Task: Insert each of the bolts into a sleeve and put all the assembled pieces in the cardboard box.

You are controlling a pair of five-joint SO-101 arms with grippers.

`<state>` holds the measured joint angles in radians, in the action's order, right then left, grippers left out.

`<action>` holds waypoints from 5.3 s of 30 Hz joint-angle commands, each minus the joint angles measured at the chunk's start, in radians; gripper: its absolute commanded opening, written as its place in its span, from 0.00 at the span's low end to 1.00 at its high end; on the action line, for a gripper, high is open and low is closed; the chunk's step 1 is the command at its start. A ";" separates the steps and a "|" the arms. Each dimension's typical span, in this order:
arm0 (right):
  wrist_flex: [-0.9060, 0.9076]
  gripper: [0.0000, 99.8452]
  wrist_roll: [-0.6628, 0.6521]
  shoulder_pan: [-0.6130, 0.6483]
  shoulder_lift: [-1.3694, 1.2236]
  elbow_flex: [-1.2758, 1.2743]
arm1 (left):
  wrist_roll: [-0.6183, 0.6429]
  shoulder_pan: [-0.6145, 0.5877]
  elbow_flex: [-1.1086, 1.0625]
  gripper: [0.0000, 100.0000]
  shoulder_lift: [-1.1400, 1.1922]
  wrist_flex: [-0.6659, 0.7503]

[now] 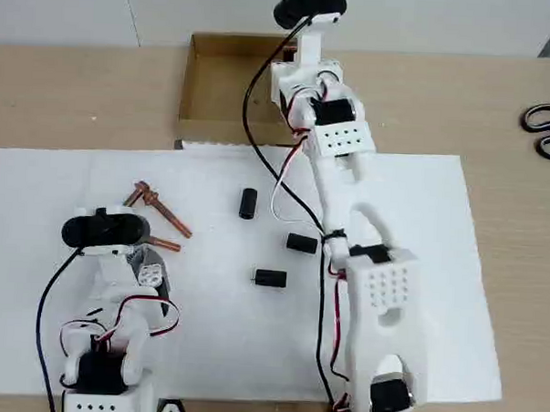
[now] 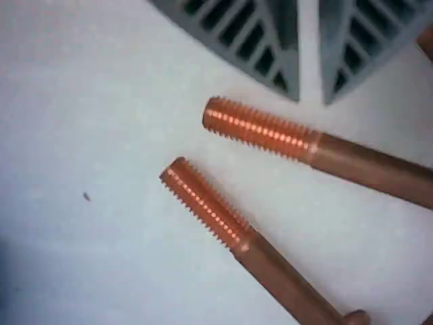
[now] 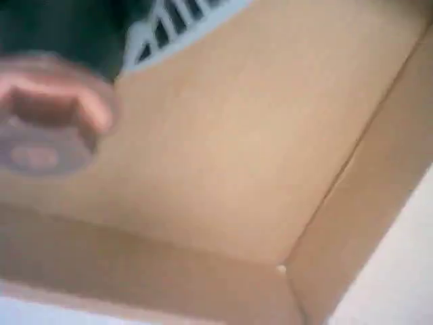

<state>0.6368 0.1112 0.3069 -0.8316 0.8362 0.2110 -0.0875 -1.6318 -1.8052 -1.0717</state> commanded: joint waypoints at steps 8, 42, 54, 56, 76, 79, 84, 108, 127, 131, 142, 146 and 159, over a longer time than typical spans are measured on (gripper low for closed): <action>-0.016 0.00 -0.095 -0.004 -0.323 0.442 | -0.002 0.000 0.005 0.01 -0.012 0.005; 1.087 0.17 -0.012 0.053 -0.240 0.844 | -0.002 0.002 0.005 0.01 -0.012 0.005; 1.104 0.17 0.161 0.157 -0.133 0.763 | 0.034 0.002 0.005 0.01 -0.012 0.002; 1.104 0.17 0.192 0.179 -0.087 0.690 | 0.041 0.002 0.005 0.01 -0.012 0.002; 1.093 0.17 0.308 0.214 0.056 0.284 | 0.041 0.002 0.005 0.01 -0.012 0.002; 1.095 0.17 0.327 0.240 0.033 0.284 | 0.041 0.002 0.005 0.01 -0.012 0.002; 1.093 0.17 0.339 0.291 0.012 0.284 | 0.041 0.002 0.005 0.01 -0.012 0.002; 1.086 0.17 0.362 0.291 -0.162 0.288 | 0.041 0.003 0.005 0.01 -0.012 0.000; 1.007 0.16 0.356 0.257 -0.185 0.285 | 0.041 0.003 0.005 0.01 -0.012 0.000; 1.013 0.16 0.356 0.255 -0.200 0.284 | 0.041 0.002 0.005 0.01 -0.012 0.000; 1.018 0.00 0.354 0.255 -0.236 0.288 | 0.041 0.002 0.005 0.01 -0.012 0.000; 1.064 0.00 0.354 0.255 -0.225 0.310 | 0.041 0.002 0.005 0.01 -0.012 0.000; 1.101 0.00 0.353 0.209 0.156 0.330 | 0.041 0.002 0.077 0.01 -0.009 -0.012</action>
<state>1.7246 0.4657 0.5462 -0.8147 1.1676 0.2493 -0.0875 -1.6272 -1.8052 -1.0717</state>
